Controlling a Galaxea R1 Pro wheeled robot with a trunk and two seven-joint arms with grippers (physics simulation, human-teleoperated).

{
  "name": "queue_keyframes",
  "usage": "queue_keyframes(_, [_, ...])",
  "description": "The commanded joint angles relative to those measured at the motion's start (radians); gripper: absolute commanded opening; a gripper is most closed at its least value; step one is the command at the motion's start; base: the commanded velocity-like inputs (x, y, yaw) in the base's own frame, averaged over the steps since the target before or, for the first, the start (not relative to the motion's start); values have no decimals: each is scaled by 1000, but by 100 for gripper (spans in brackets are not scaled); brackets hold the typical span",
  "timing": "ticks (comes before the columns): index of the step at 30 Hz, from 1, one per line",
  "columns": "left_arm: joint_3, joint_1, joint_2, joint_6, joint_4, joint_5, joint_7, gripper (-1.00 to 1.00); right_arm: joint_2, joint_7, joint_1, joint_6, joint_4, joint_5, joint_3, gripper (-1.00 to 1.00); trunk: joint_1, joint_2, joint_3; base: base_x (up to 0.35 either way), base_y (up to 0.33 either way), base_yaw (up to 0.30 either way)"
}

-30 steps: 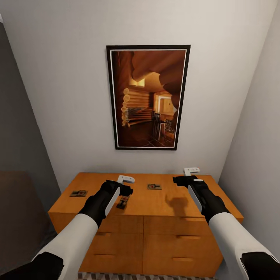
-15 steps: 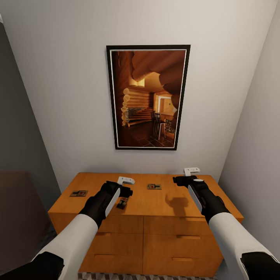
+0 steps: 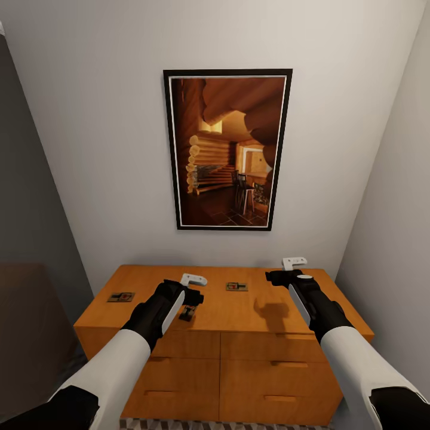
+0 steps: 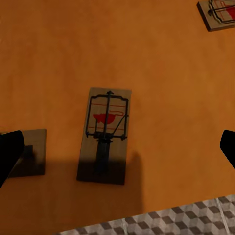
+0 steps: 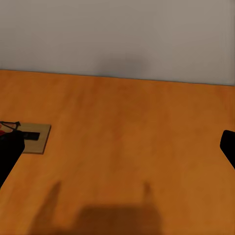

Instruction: Take the four mousetraps from the cabinet in the bathroom and place them on the bathroom floor. Make sure all four end up on the same floor surface, and ensure that at least two of them are either under or directly next to the same bathroom sink.

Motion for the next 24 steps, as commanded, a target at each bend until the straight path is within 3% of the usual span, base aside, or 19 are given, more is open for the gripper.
queue_keyframes(1, [0, 0, 0, 0, 0, 0, 1, 100, 0, 0, 0, 0, 0, 0, 0, 100, 0, 0, 0, 0, 0, 0])
queue_keyframes(24, [1, 0, 0, 2, 3, -2, 7, 100, 0, 0, 0, 2, 59, 9, -4, 100, 0, 0, 0, 0, 0, 0])
